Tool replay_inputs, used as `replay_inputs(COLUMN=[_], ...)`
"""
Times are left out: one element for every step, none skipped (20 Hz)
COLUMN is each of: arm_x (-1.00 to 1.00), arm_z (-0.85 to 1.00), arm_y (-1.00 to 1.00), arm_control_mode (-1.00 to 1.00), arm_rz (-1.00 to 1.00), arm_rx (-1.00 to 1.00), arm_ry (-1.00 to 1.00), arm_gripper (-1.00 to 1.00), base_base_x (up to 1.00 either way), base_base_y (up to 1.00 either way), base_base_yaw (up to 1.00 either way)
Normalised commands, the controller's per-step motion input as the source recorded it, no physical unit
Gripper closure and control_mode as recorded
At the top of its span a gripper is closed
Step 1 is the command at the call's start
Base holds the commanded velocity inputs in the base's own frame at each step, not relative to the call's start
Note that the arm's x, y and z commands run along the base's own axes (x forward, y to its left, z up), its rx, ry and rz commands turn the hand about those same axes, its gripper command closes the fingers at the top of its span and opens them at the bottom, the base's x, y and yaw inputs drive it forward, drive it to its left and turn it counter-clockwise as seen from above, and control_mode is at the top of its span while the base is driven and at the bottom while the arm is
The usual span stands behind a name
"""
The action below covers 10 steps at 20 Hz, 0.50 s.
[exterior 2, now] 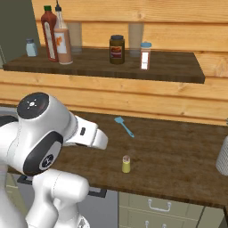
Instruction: Put the shaker and condiment bottle from the counter next to their counterparts in the cabinet.
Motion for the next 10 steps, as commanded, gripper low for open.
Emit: replay_inputs(arm_x=[0.0, 0.0, 0.0, 0.0, 0.03, 0.01, 0.04, 0.14, 0.18, 0.24], arm_z=[-0.41, -0.37, -0.36, -0.34, -0.3, -0.31, -0.27, -0.21, -0.14, -0.12], arm_y=[-0.08, -0.09, -0.1, -0.15, -0.2, -0.25, -0.26, -0.29, -0.3, -0.26], arm_control_mode=[-1.0, -1.0, -1.0, -1.0, -1.0, -1.0, -1.0, -1.0, -1.0, -1.0], arm_rz=[-0.04, -0.04, -0.04, -0.05, -0.07, -0.07, -0.07, -0.08, -0.09, -0.1], arm_rx=[0.02, 0.02, 0.02, 0.0, 0.0, 0.0, 0.0, 0.0, 0.0, 0.0], arm_ry=[0.0, 0.0, 0.0, 0.0, 0.0, 0.0, 0.0, 0.0, 0.0, 0.0], arm_gripper=[-1.0, -1.0, -1.0, -1.0, -1.0, -1.0, -1.0, -1.0, -1.0, -1.0], base_base_x=[0.0, 0.0, 0.0, 0.0, 0.0, 0.0, 0.0, 0.0, 0.0, 0.0], base_base_y=[0.0, 0.0, 0.0, 0.0, 0.0, 0.0, 0.0, 0.0, 0.0, 0.0], base_base_yaw=[0.0, 0.0, 0.0, 0.0, 0.0, 0.0, 0.0, 0.0, 0.0, 0.0])
